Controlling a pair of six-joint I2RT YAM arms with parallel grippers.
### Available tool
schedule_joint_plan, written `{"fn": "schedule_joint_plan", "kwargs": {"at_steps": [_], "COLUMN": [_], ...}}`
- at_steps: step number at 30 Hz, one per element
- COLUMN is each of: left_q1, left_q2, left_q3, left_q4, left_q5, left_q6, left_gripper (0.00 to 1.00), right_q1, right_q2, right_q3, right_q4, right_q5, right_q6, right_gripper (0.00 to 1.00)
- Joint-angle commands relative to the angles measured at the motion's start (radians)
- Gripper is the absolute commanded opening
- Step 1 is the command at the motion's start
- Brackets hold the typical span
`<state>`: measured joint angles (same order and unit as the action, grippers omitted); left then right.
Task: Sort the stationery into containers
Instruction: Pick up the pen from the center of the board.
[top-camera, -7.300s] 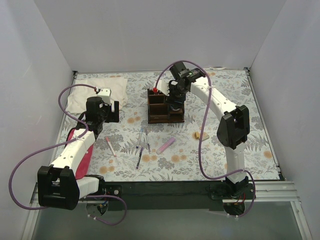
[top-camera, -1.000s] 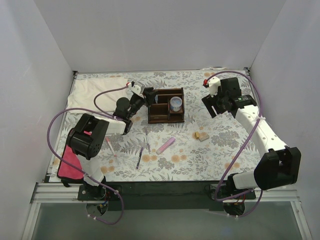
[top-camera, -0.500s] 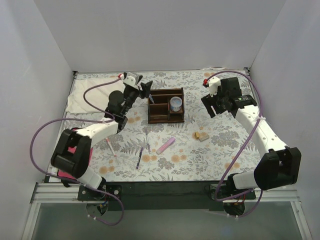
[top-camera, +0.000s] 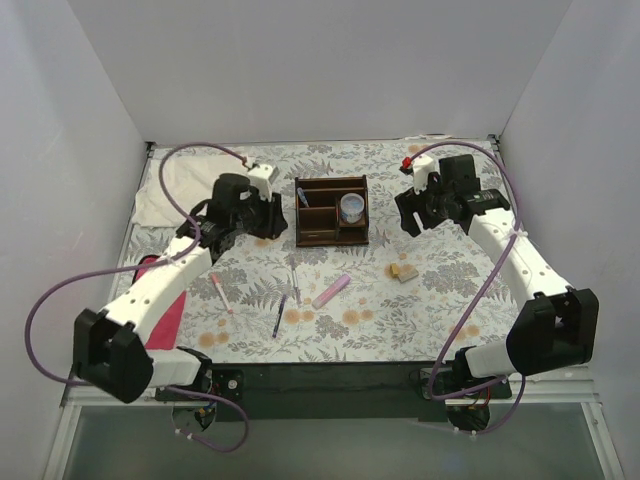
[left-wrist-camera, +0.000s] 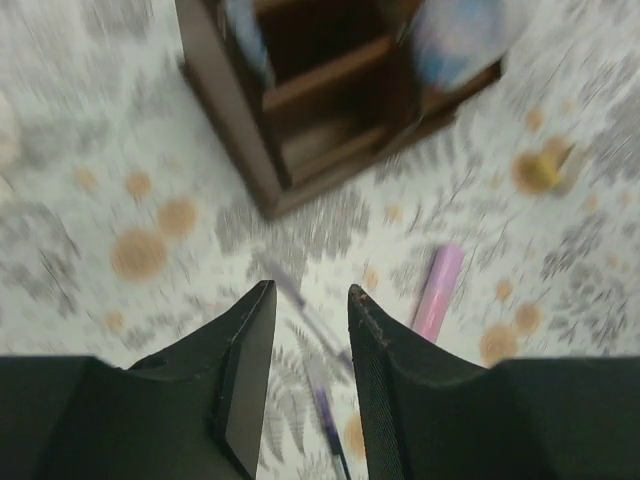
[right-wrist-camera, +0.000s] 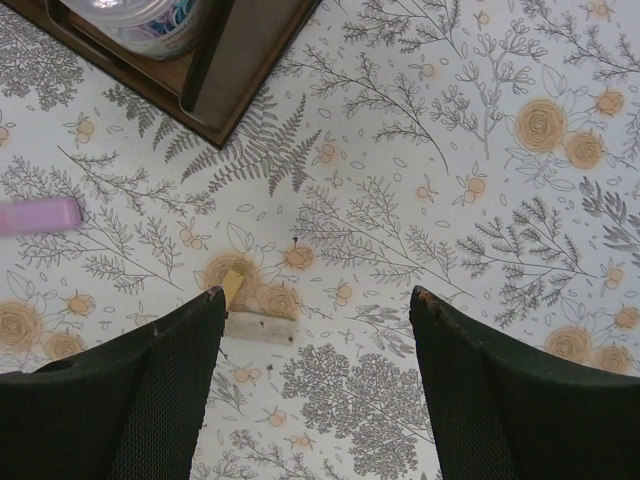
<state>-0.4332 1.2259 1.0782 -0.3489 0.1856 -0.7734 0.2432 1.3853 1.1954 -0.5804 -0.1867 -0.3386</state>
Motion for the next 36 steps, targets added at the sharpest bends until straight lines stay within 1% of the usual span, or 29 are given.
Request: {"fn": "schedule_joint_plan", "kwargs": {"at_steps": [1, 3, 5, 9, 12, 15, 16, 22, 36], "left_q1": [-0.002, -0.013, -0.028, -0.068, -0.076, -0.104, -0.11, -0.134, -0.167], "left_q2": [0.086, 0.115, 0.174, 0.162, 0.166, 0.178, 0.187, 0.227, 0.296], "left_q3": [-0.095, -0.1, -0.095, -0.141, -0.175, -0.178, -0.181, -0.193, -0.233], "left_q4": [-0.271, -0.306, -0.36, -0.323, -0.314, -0.306, -0.306, -0.279, -0.223], "left_q5": [0.025, 0.025, 0.032, 0.0, 0.017, 0.005, -0.006, -0.049, -0.109], "left_q6": [-0.079, -0.078, -0.113, -0.139, -0.162, -0.164, -0.165, -0.19, -0.21], "left_gripper": [0.33, 0.33, 0.34, 0.35, 0.37, 0.4, 0.44, 0.47, 0.39], "right_q1": [-0.001, -0.002, -0.002, -0.002, -0.001, -0.002, -0.001, -0.002, -0.001], "right_q2": [0.001, -0.008, -0.017, -0.043, -0.066, -0.084, -0.092, -0.106, -0.121], "right_q3": [-0.011, -0.014, -0.023, -0.048, -0.079, -0.105, -0.112, -0.135, -0.158], "right_q4": [0.044, 0.044, 0.044, 0.056, 0.057, 0.057, 0.059, 0.063, 0.08], "right_q5": [-0.079, -0.089, -0.086, -0.085, -0.085, -0.079, -0.08, -0.082, -0.091], "right_q6": [0.046, 0.055, 0.064, 0.075, 0.078, 0.078, 0.078, 0.081, 0.081], "right_gripper": [0.79, 0.79, 0.79, 0.8, 0.8, 0.8, 0.8, 0.8, 0.8]}}
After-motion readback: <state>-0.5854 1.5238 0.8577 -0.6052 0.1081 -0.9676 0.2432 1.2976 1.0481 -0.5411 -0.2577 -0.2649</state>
